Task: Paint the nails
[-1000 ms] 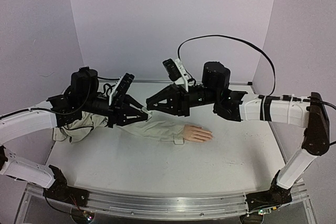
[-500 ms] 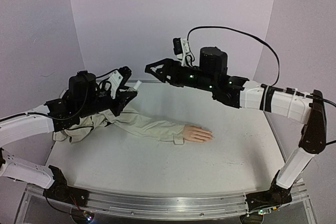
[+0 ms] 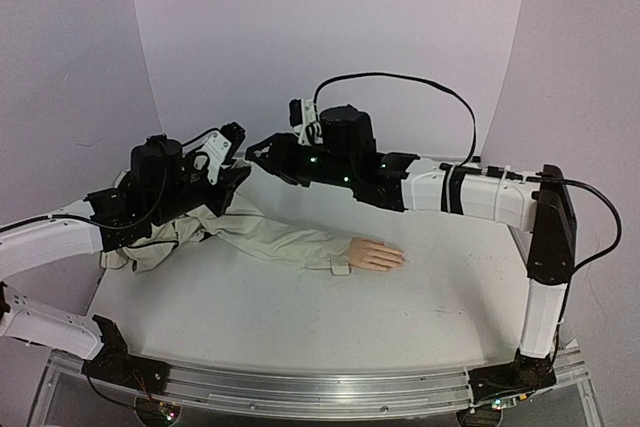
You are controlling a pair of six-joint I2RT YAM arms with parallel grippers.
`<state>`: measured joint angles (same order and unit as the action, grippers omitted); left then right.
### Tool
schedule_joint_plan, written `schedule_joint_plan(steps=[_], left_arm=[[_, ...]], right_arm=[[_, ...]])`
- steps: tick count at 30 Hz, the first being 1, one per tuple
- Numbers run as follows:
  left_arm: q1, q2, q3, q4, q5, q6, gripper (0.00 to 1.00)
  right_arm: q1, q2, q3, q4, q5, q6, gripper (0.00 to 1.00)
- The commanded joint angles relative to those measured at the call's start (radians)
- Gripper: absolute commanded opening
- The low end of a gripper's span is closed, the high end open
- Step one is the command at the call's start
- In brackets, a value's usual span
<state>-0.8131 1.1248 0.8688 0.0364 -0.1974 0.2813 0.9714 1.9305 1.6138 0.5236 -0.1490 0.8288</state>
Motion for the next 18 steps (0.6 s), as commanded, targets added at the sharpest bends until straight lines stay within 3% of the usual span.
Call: schedule_joint_plan(steps=[1, 11, 18], left_arm=[[-0.007, -0.035, 0.008, 0.066, -0.006, 0.009, 0.0], [-0.009, -0.04, 0.007, 0.068, 0.02, -0.011, 0.0], [-0.008, -0.054, 0.001, 0.075, 0.125, -0.061, 0.0]], right_arm=[[0.012, 0.017, 0.088, 0.048, 0.014, 0.022, 0.39], [0.016, 0.047, 0.102, 0.049, 0.01, 0.023, 0.26], [0.014, -0.001, 0.037, 0.072, -0.004, -0.056, 0.0]])
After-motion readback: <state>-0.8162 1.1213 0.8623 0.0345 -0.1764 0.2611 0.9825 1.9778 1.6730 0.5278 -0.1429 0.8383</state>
